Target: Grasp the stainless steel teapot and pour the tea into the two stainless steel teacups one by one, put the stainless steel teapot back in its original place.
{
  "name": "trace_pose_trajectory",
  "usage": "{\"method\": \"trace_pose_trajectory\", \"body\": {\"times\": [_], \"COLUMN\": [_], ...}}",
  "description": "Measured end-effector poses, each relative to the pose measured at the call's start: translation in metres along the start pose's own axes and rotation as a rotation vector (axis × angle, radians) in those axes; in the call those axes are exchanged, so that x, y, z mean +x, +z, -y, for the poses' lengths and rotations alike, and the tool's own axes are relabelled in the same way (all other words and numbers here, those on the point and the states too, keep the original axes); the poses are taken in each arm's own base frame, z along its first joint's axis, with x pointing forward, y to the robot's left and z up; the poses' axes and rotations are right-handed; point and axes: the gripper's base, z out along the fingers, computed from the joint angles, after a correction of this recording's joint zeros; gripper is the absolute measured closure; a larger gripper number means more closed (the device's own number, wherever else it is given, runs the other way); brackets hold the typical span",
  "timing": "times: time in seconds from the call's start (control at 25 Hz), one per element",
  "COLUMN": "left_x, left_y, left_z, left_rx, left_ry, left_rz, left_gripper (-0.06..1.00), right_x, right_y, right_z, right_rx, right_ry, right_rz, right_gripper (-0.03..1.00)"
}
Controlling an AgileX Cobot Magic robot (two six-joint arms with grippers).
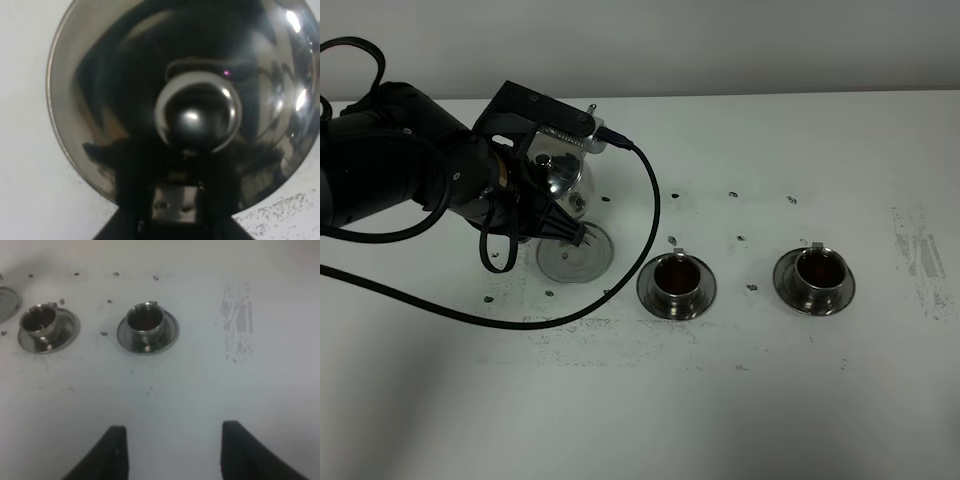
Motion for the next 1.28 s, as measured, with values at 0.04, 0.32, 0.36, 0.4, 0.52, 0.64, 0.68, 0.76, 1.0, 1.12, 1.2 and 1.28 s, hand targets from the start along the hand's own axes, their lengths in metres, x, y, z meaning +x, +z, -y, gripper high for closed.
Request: {"method": "trace_pose_trajectory", "body": {"times": [0.04, 0.32, 0.36, 0.4, 0.52, 0.64, 0.68, 0.76, 1.0, 1.12, 1.2, 1.28], "left_x": [0.000, 0.006, 0.007, 0.008, 0.009, 0.006, 0.005, 0.005, 0.010, 0.010, 0.010, 0.010], "left_y": [0.001, 0.021, 0.025, 0.028, 0.034, 0.037, 0.038, 0.040, 0.054, 0.056, 0.056, 0.056], "left_z": [0.000, 0.008, 0.009, 0.010, 0.012, 0.012, 0.012, 0.013, 0.016, 0.016, 0.016, 0.016], "left_rx": [0.001, 0.040, 0.045, 0.050, 0.055, 0.055, 0.056, 0.058, 0.060, 0.062, 0.062, 0.062], "left_ry": [-0.003, -0.047, -0.053, -0.059, -0.069, -0.072, -0.075, -0.073, -0.068, -0.068, -0.068, -0.068], "left_rz": [-0.001, -0.066, -0.079, -0.090, -0.121, -0.140, -0.144, -0.156, -0.198, -0.195, -0.193, -0.193], "left_gripper": [0.75, 0.75, 0.75, 0.75, 0.75, 0.75, 0.75, 0.75, 0.75, 0.75, 0.75, 0.75], "right_x": [0.000, 0.000, 0.000, 0.000, 0.000, 0.000, 0.000, 0.000, 0.000, 0.000, 0.000, 0.000], "right_y": [0.000, 0.000, 0.000, 0.000, 0.000, 0.000, 0.000, 0.000, 0.000, 0.000, 0.000, 0.000], "right_z": [0.000, 0.000, 0.000, 0.000, 0.000, 0.000, 0.000, 0.000, 0.000, 0.000, 0.000, 0.000], "right_rx": [0.000, 0.000, 0.000, 0.000, 0.000, 0.000, 0.000, 0.000, 0.000, 0.000, 0.000, 0.000], "right_ry": [0.000, 0.000, 0.000, 0.000, 0.000, 0.000, 0.000, 0.000, 0.000, 0.000, 0.000, 0.000], "right_rz": [0.000, 0.000, 0.000, 0.000, 0.000, 0.000, 0.000, 0.000, 0.000, 0.000, 0.000, 0.000], "right_gripper": [0.56, 0.56, 0.56, 0.56, 0.56, 0.56, 0.56, 0.56, 0.56, 0.56, 0.56, 0.56]}}
